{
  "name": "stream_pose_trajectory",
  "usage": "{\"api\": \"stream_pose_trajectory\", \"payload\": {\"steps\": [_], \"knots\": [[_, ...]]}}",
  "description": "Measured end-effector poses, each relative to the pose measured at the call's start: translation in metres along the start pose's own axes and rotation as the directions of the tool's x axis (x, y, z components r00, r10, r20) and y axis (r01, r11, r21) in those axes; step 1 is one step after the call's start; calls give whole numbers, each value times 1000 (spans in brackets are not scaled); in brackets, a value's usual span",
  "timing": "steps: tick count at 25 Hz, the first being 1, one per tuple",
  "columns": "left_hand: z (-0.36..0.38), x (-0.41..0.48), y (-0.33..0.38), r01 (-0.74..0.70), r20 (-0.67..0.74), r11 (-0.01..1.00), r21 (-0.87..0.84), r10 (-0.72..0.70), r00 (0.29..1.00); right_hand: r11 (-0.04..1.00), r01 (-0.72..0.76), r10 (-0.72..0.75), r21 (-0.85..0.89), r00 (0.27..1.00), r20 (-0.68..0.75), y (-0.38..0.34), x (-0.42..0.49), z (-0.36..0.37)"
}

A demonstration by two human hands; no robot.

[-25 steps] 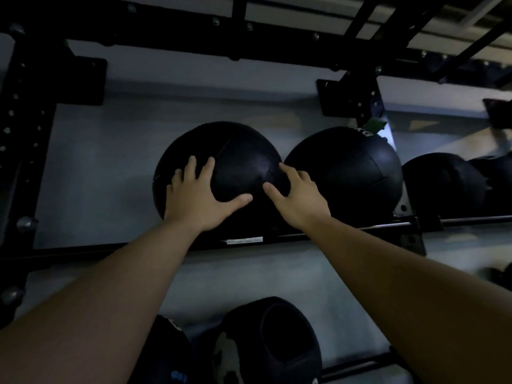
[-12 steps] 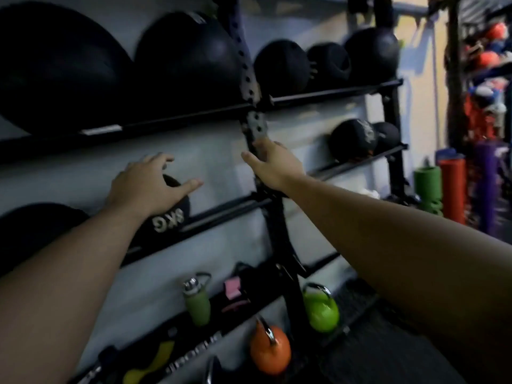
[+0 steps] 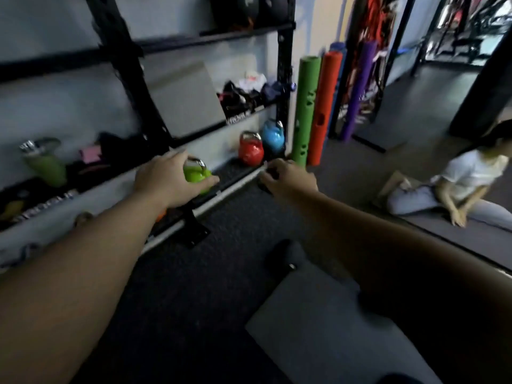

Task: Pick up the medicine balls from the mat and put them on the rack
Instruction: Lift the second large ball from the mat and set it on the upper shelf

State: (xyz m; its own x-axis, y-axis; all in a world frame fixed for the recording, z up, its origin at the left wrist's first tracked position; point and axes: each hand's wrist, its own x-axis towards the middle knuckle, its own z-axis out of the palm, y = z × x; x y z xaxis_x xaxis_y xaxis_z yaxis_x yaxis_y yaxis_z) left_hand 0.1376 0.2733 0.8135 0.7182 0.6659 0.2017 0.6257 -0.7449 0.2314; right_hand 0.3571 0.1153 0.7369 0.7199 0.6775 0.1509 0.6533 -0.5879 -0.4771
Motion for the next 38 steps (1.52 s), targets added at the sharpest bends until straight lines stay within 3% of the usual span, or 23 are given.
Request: {"api": "stream_pose_trajectory", "payload": {"steps": [7,14,16,21,24,31,35,38], "knots": [[152,-96,64,5,321,996,-87,23,947,950,-256,280,-178,951,128,193,-161,12],[304,-227,145,29,587,993,-118,46,808,878,-387,452,-283,864,221,358,-317,28],[338,-252,183,10,624,993,-115,64,779,869,-384,464,-312,850,249,410,-351,32],[450,-293,283,4,619,995,-98,58,783,854,-405,507,-326,791,343,558,-396,64],[549,-322,333,28,669,999,-46,10,743,854,-373,510,-363,737,442,658,-424,108],[796,-367,396,267,769,961,-66,-121,628,856,-358,514,-373,664,543,815,-458,263],[917,-392,405,457,818,883,-103,-186,544,792,-536,602,-291,610,515,873,-478,336],[969,-411,402,596,855,795,-114,-227,467,742,-644,634,-186,585,506,896,-492,363]]}}
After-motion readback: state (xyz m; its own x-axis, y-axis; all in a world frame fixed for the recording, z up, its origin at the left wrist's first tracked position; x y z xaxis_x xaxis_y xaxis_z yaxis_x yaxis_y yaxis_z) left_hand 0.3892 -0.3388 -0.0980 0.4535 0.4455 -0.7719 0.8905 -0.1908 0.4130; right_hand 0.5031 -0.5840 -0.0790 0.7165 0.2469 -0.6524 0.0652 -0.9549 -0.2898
